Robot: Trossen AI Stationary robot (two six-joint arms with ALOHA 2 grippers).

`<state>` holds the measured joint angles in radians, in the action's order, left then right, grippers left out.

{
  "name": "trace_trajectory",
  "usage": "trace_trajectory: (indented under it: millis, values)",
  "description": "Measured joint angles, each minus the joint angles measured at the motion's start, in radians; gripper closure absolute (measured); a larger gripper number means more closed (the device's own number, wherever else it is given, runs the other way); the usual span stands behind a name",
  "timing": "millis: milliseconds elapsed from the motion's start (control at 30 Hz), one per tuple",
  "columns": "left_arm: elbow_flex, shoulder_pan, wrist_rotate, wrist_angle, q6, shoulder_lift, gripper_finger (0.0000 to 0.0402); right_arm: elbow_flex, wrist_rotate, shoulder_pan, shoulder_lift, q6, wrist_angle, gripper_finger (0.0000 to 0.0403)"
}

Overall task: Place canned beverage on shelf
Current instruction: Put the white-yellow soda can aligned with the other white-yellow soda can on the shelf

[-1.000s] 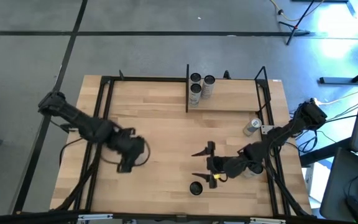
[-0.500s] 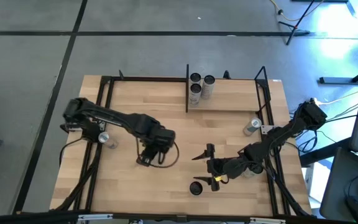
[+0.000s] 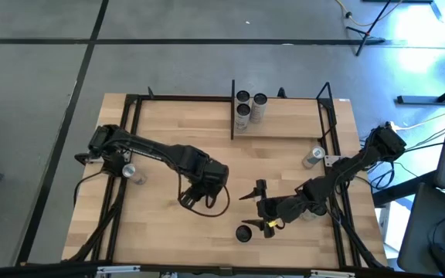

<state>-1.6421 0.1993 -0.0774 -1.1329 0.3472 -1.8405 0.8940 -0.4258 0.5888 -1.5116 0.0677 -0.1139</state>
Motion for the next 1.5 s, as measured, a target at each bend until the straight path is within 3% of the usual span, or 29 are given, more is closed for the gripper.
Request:
trace_trajectory:
  millis: [267, 567, 700, 833, 933, 1200, 1333, 1500]
  values:
    - [0.0, -0.009, 0.017, 0.033, 0.022, 0.003, 0.0117, 0.0, -0.009, 0.0, 0.0, -0.006, 0.013, 0.007]
    - [-0.019, -0.012, 0.08, -0.021, 0.093, 0.033, 0.0112, 0.002, -0.017, -0.064, 0.0, -0.035, 0.014, 0.007]
    - [-0.03, -0.018, 0.093, -0.035, 0.043, 0.107, 0.0111, 0.019, 0.002, -0.137, 0.003, -0.08, 0.014, 0.007]
    - [0.003, -0.038, 0.09, -0.047, -0.118, 0.204, 0.0111, 0.052, 0.039, -0.21, 0.003, -0.122, 0.007, 0.007]
    - [0.12, -0.036, 0.101, 0.013, -0.284, 0.315, 0.0111, 0.064, 0.111, -0.26, -0.005, -0.119, -0.005, 0.007]
    - [0.596, 0.086, 0.254, 0.37, -0.745, 0.586, 0.0111, 0.063, 0.226, -0.295, -0.065, -0.055, -0.117, 0.007]
    - [0.778, 0.182, 0.393, 0.603, -0.868, 0.617, 0.0111, 0.063, 0.231, -0.295, -0.11, -0.057, -0.205, 0.007]
    - [0.933, 0.259, 0.579, 0.889, -0.912, 0.597, 0.0111, 0.062, 0.132, -0.311, -0.148, -0.061, -0.171, 0.007]
